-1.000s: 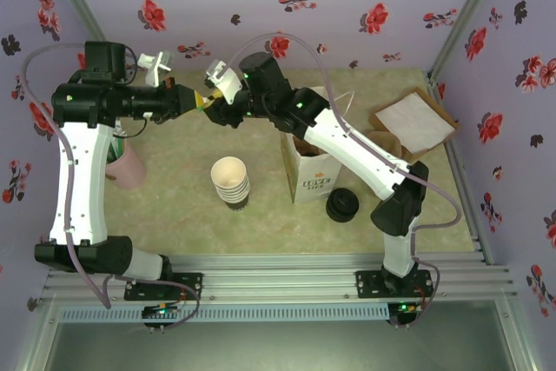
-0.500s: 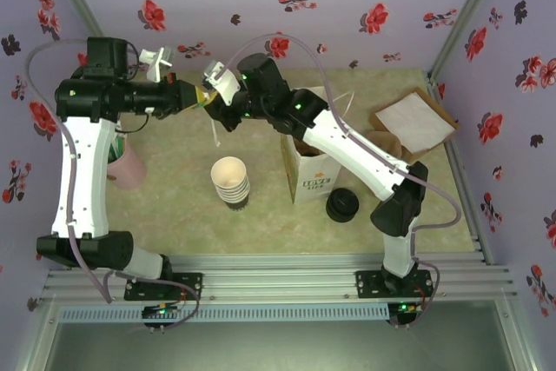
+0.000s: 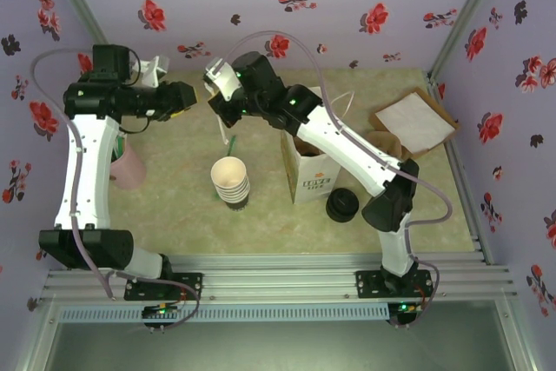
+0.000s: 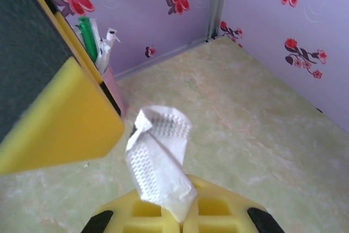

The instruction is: Pack the takeout coffee

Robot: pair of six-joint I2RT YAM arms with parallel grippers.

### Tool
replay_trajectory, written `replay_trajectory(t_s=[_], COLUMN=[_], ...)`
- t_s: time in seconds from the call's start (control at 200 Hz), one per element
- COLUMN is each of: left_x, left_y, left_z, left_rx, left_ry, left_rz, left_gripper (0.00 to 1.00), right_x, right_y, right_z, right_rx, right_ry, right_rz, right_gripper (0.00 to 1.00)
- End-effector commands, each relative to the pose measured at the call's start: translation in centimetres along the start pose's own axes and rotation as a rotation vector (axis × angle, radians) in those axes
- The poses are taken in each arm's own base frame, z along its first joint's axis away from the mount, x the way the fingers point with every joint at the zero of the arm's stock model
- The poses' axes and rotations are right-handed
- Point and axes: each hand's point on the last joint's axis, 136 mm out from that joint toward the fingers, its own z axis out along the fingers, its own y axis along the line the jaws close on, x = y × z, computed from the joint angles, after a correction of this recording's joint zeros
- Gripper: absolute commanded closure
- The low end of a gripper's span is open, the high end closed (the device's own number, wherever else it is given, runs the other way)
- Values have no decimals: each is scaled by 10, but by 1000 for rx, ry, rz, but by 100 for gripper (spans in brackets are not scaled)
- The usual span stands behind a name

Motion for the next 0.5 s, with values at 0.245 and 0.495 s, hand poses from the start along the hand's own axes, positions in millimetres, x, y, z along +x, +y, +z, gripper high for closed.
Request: replay_trajectory(t_s=[0.245, 0.495], left_x=[-1, 16], left_y=[50, 77], left_z=[-20, 13], left_rx=[-243, -366], left_ry=[-138, -57], left_rz=[-45, -49], left_gripper=[1, 1], right_x=[-59, -89], right_y=[-25, -50], right_z=[-65, -141], right_rx=[147, 303], right_ry=[-119, -226], right_rz=[69, 63], right_gripper=[98, 94])
